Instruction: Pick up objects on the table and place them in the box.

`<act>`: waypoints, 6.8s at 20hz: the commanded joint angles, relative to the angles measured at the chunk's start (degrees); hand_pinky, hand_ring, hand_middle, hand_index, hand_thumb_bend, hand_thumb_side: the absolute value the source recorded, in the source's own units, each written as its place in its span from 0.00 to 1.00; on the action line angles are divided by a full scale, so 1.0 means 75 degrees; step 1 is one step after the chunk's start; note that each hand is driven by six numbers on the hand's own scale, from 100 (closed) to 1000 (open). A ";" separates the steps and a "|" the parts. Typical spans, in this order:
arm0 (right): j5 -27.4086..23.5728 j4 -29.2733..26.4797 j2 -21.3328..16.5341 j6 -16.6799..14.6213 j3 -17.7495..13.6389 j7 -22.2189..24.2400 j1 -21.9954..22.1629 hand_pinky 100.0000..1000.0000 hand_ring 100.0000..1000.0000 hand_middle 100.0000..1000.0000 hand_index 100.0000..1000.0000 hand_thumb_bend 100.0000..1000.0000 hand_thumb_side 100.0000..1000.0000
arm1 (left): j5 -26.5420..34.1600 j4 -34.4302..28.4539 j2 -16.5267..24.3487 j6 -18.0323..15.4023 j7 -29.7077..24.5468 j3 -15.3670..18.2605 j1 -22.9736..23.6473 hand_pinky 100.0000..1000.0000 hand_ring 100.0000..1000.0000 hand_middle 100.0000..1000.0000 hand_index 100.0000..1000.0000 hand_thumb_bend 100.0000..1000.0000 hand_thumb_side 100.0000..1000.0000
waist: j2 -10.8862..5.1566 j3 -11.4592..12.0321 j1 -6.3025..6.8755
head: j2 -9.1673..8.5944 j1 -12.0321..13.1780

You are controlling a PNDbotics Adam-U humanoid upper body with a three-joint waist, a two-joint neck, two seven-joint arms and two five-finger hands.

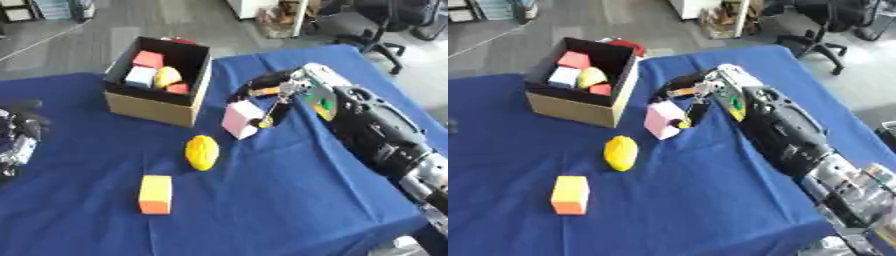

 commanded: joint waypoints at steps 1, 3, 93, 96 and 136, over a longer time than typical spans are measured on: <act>0.0304 -0.0034 0.0002 -0.1080 -0.0362 0.0737 -0.0103 0.86 0.75 0.50 0.67 0.06 0.02 | 0.0263 -0.0166 0.0231 0.0055 -0.0015 0.0117 -0.0037 0.73 0.65 0.60 0.85 0.00 0.63 | -0.0218 0.0004 0.0012 | -0.0010 -0.0026; 0.0349 -0.0091 0.0029 -0.1083 -0.0449 0.0451 -0.0138 0.86 0.74 0.47 0.65 0.05 0.01 | 0.0307 -0.0173 0.0216 0.0070 -0.0022 0.0124 -0.0029 0.73 0.65 0.60 0.85 0.00 0.63 | -0.0222 0.0012 0.0008 | -0.0016 -0.0045; -0.0249 -0.1780 0.0368 -0.0405 0.0018 0.0890 0.1606 0.84 0.73 0.49 0.69 0.00 0.00 | 0.0324 -0.0178 -0.0542 0.0247 -0.0289 0.0149 0.0426 0.76 0.65 0.60 0.85 0.00 0.72 | -0.0380 0.0976 -0.0110 | 0.0214 -0.0666; -0.0231 -0.1834 0.0348 -0.0388 -0.0049 0.0412 0.1587 0.80 0.64 0.32 0.49 0.00 0.00 | 0.0324 -0.0174 -0.0546 0.0248 -0.0290 0.0150 0.0426 0.76 0.65 0.60 0.85 0.00 0.72 | -0.0385 0.0969 -0.0110 | 0.0226 -0.0650; 0.3872 0.0611 0.2263 0.3755 -0.2860 -0.4771 -0.0624 0.87 0.83 0.92 1.00 0.12 0.41 | 0.0407 -0.0206 -0.0877 0.0307 -0.0351 0.0097 0.0394 0.76 0.64 0.60 0.85 0.00 0.74 | -0.0365 0.1309 0.0015 | 0.0182 -0.1097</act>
